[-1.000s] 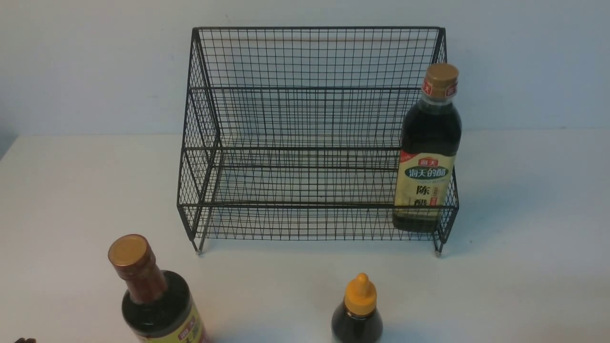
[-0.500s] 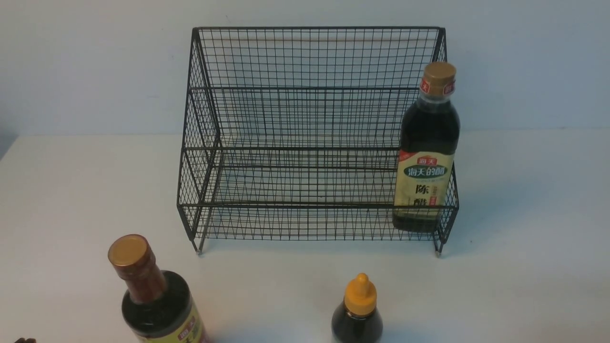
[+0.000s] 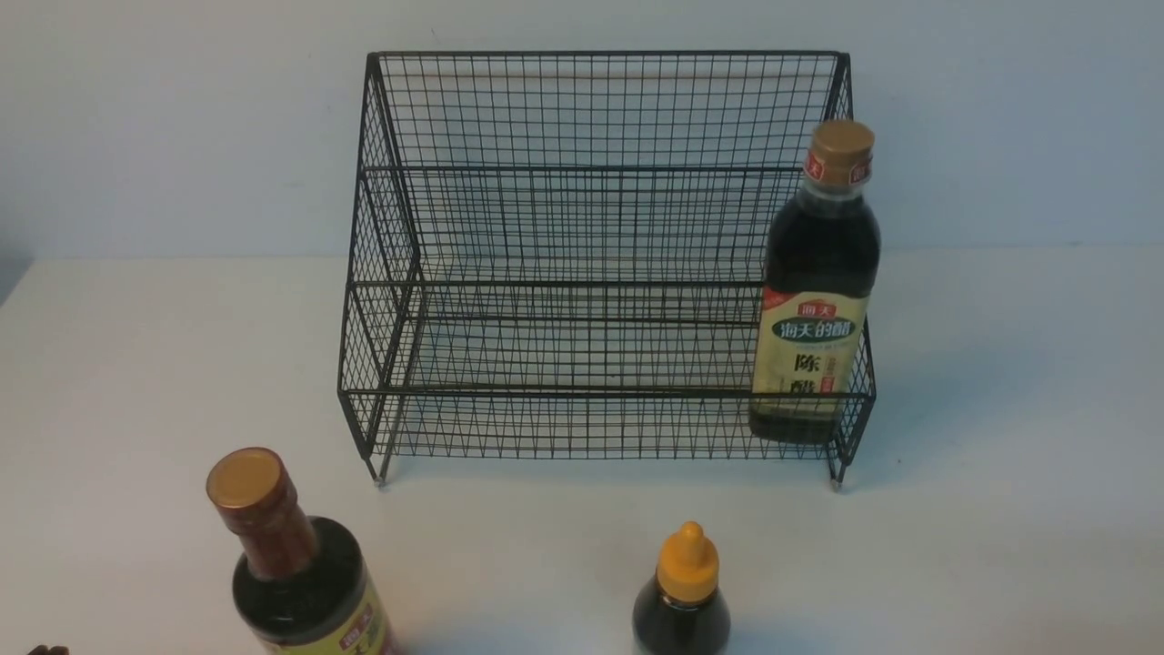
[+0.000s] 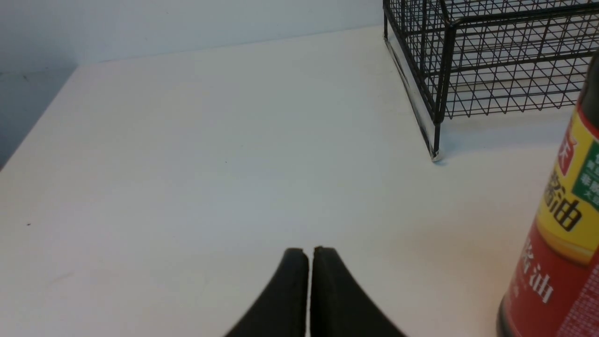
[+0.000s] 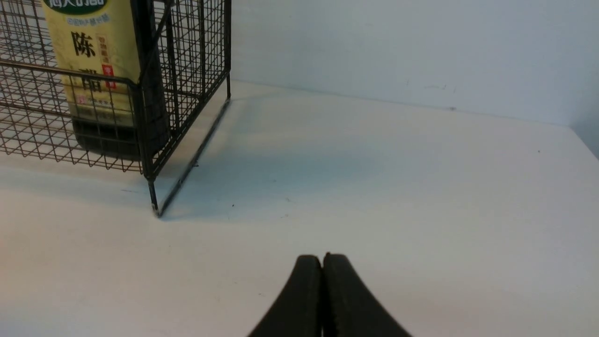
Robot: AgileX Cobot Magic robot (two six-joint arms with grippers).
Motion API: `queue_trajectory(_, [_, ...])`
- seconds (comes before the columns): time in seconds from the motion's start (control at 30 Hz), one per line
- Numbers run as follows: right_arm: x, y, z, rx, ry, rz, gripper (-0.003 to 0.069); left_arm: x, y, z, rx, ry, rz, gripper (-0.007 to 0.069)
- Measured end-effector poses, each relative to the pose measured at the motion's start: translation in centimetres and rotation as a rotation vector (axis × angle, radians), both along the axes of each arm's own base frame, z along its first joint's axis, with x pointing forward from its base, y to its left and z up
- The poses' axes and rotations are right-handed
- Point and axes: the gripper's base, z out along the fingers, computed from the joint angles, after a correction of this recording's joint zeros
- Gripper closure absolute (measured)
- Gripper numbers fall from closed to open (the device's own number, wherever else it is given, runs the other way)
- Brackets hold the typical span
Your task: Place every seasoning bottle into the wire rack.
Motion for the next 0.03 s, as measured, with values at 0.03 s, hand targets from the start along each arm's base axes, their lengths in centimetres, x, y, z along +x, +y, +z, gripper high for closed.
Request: queue_trajectory(0.03, [0.0, 0.0, 0.0, 0.0, 0.0, 0.0, 0.0673, 0.0, 0.0, 0.0, 0.0, 0.0, 0.0, 0.0629])
